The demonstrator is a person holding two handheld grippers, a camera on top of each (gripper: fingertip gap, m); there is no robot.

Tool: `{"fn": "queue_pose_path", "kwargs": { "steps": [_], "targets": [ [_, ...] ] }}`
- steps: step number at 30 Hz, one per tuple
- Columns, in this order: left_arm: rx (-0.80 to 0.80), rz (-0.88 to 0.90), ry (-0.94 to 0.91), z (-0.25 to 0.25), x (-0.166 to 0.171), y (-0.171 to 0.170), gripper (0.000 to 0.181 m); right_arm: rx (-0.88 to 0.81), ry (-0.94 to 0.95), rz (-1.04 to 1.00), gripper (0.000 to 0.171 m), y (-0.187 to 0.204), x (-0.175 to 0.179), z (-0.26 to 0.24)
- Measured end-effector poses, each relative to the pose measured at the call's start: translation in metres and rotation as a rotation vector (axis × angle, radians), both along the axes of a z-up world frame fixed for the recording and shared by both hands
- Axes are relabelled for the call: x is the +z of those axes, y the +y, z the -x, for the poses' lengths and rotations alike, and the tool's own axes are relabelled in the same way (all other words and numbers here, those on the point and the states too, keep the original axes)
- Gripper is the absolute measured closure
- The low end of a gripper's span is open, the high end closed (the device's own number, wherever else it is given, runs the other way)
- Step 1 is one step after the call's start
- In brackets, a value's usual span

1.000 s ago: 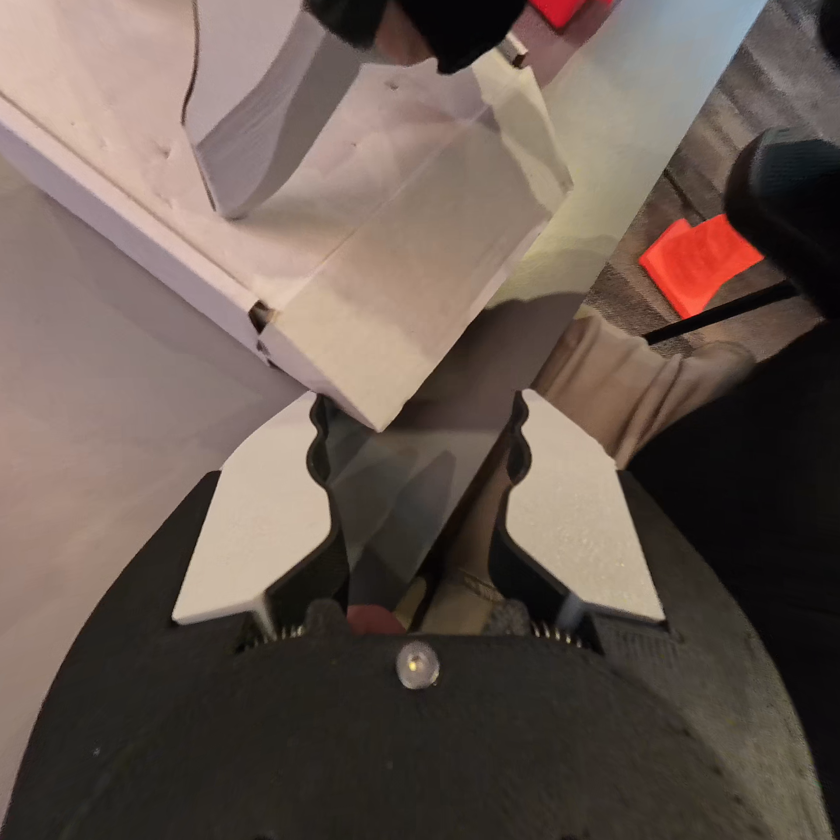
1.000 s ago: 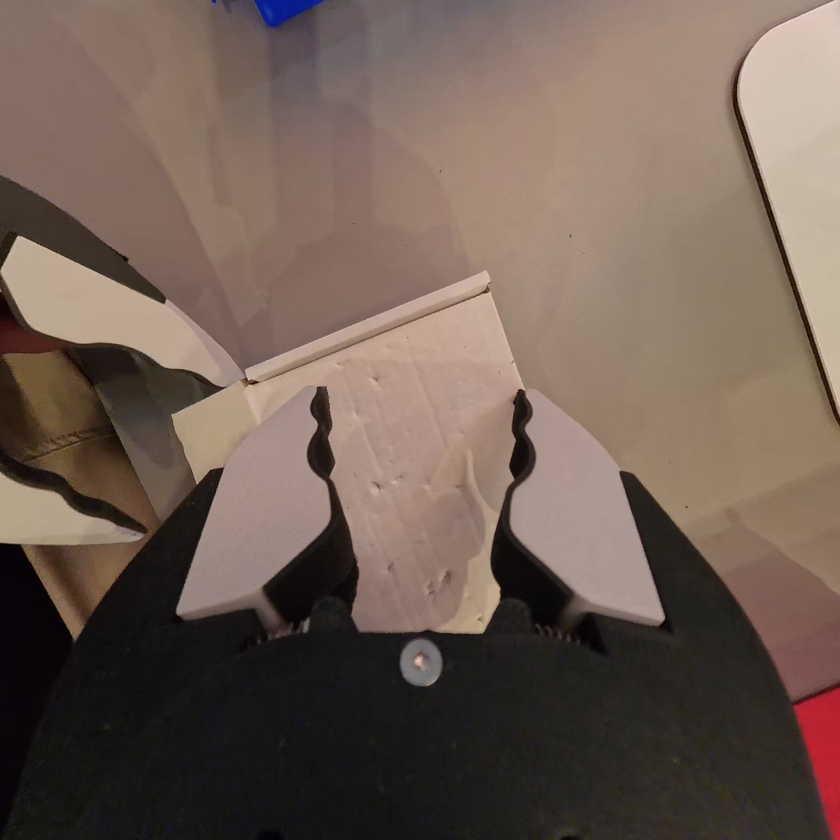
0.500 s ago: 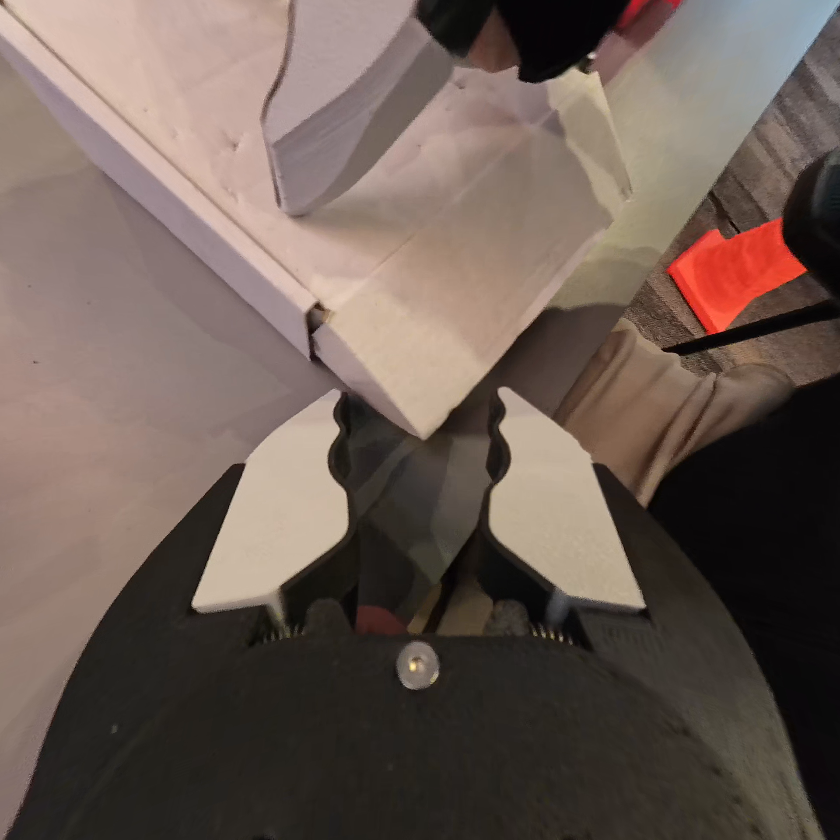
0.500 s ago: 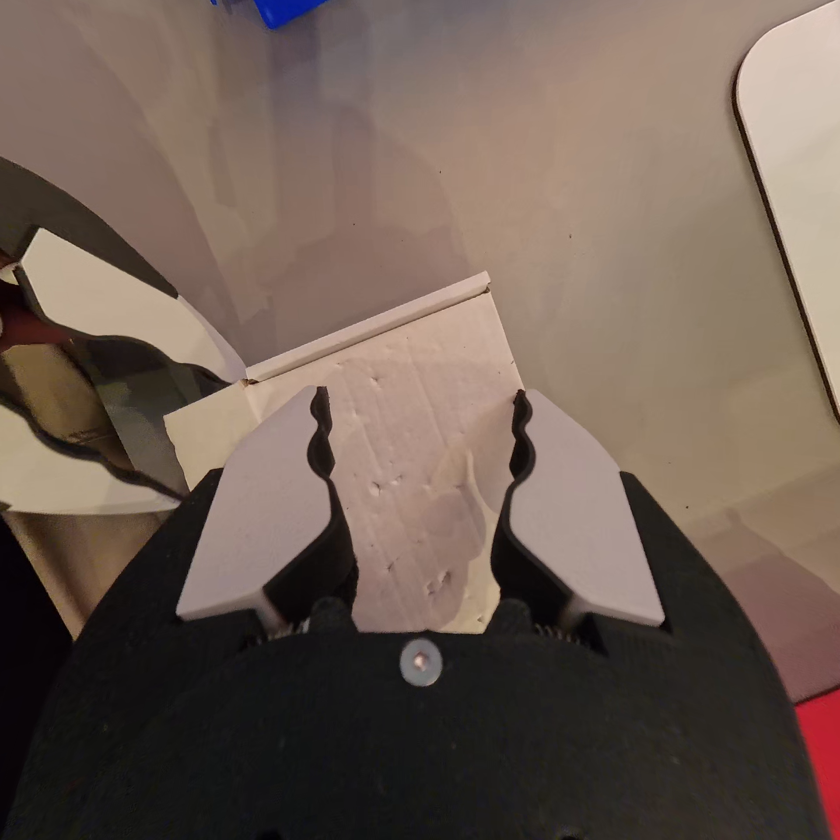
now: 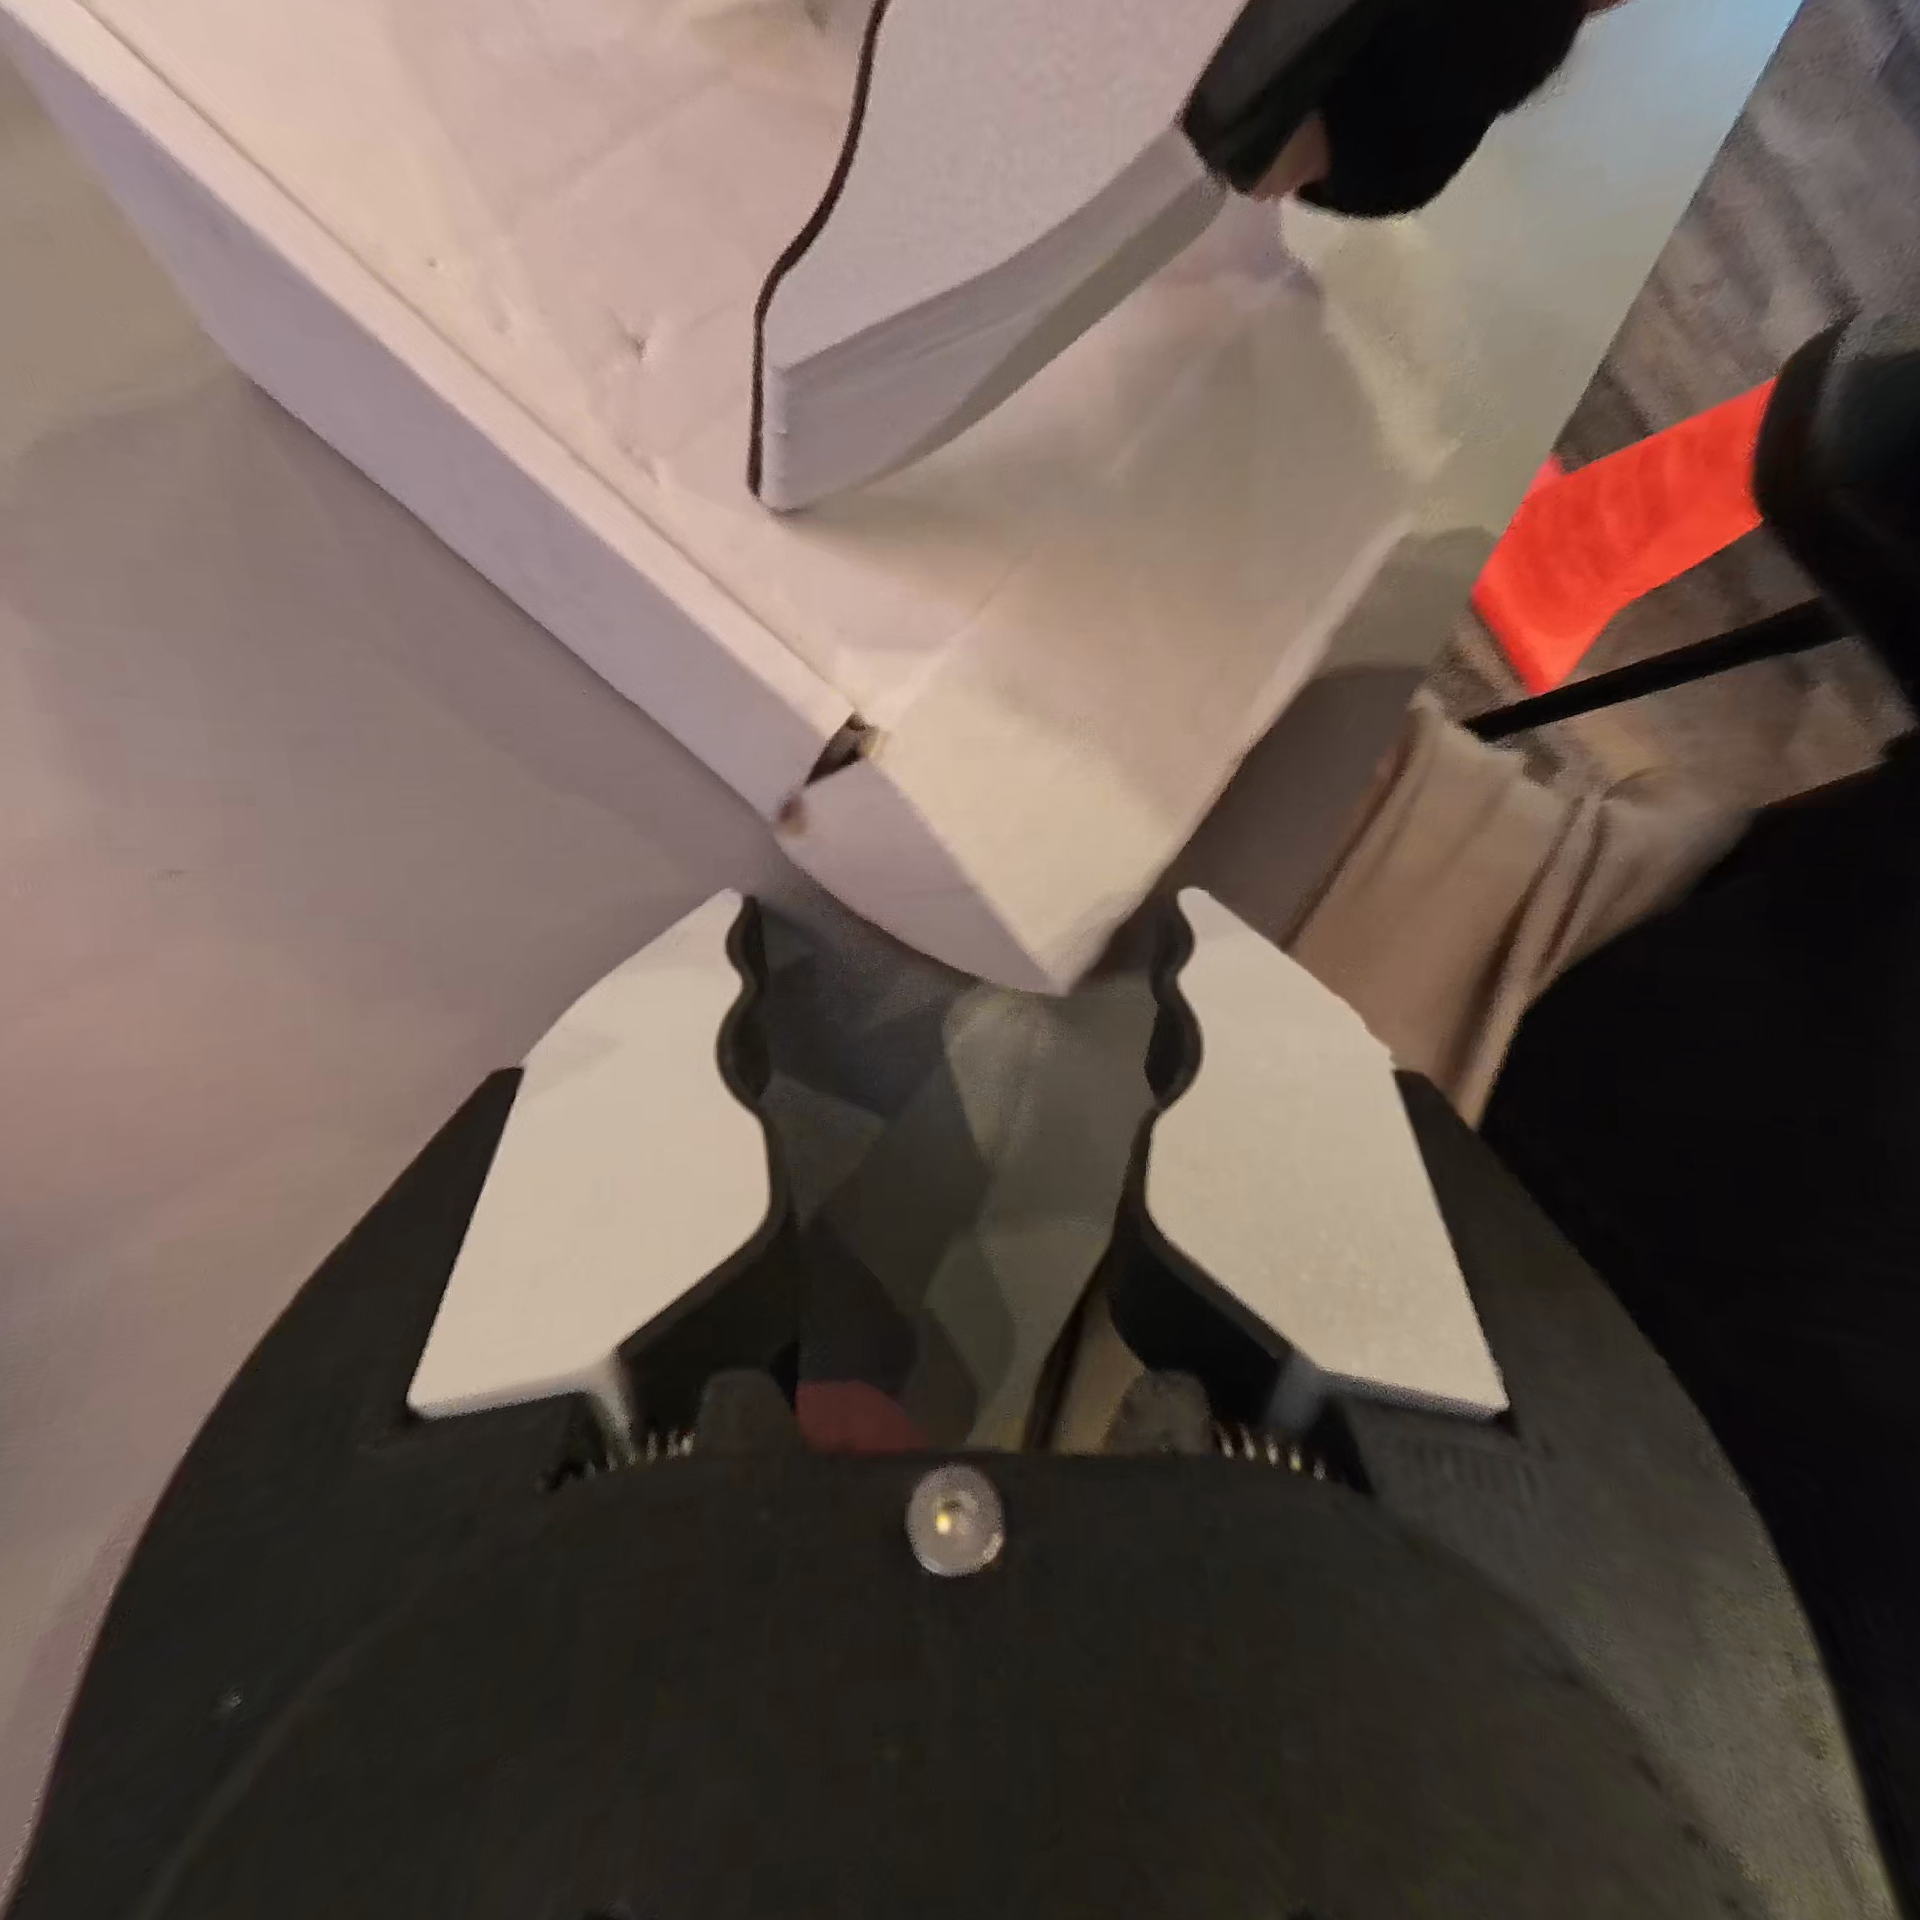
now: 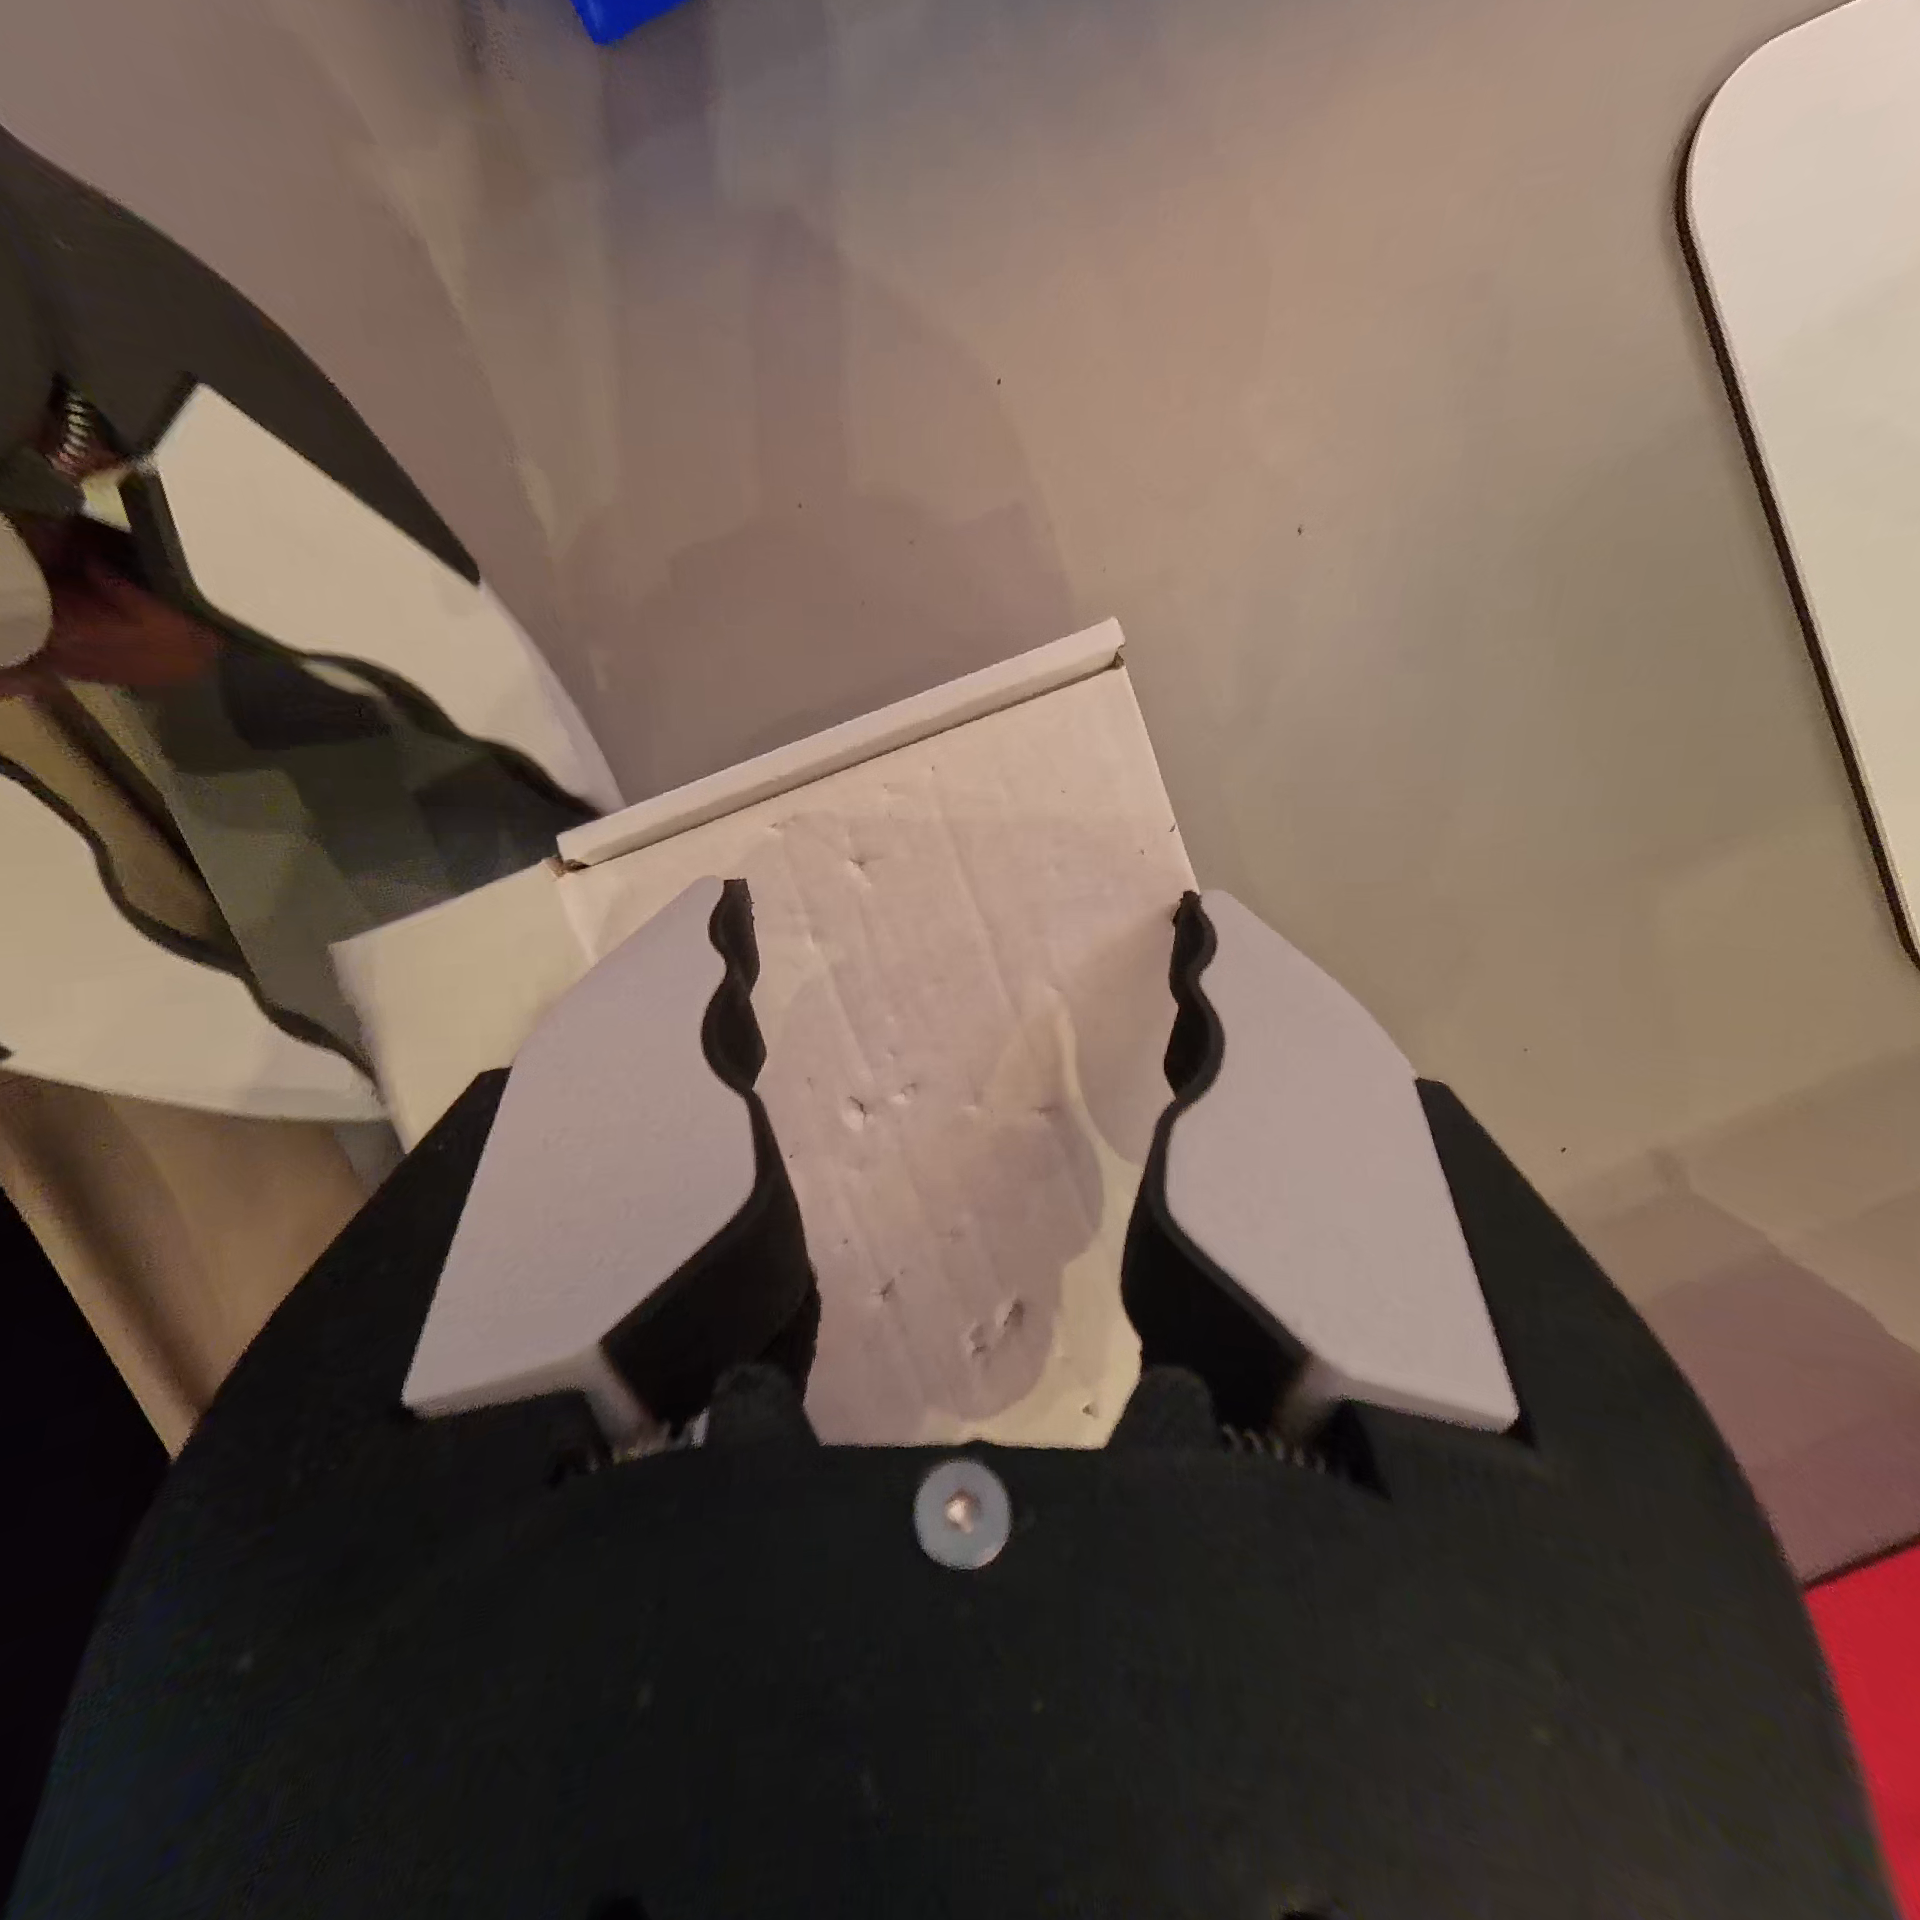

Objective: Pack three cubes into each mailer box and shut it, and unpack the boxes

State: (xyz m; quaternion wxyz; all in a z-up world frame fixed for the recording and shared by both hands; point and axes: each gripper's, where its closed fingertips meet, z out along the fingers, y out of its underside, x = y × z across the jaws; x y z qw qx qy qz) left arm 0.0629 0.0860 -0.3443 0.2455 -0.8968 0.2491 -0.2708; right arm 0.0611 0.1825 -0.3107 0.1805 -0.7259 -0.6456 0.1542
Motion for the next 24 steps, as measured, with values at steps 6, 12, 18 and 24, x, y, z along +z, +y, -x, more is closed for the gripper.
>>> {"fn": "queue_pose_path", "kwargs": {
  "steps": [6,12,18,24],
  "targets": [
    [-0.074,-0.034,-0.006,-0.004,0.000,0.000,0.117,-0.001,0.003,0.000,0.095,0.000,0.000,0.000],
    [-0.088,-0.021,-0.029,-0.014,0.002,-0.005,0.128,-0.001,0.007,0.002,0.095,0.000,0.000,0.000],
    [-0.054,-0.027,0.006,-0.011,-0.002,-0.001,0.121,-0.003,0.010,0.003,0.095,0.000,0.000,0.000],
    [-0.047,-0.002,-0.020,-0.014,-0.002,-0.003,0.125,-0.003,0.010,0.004,0.095,0.000,0.000,0.000]
  ]
}}
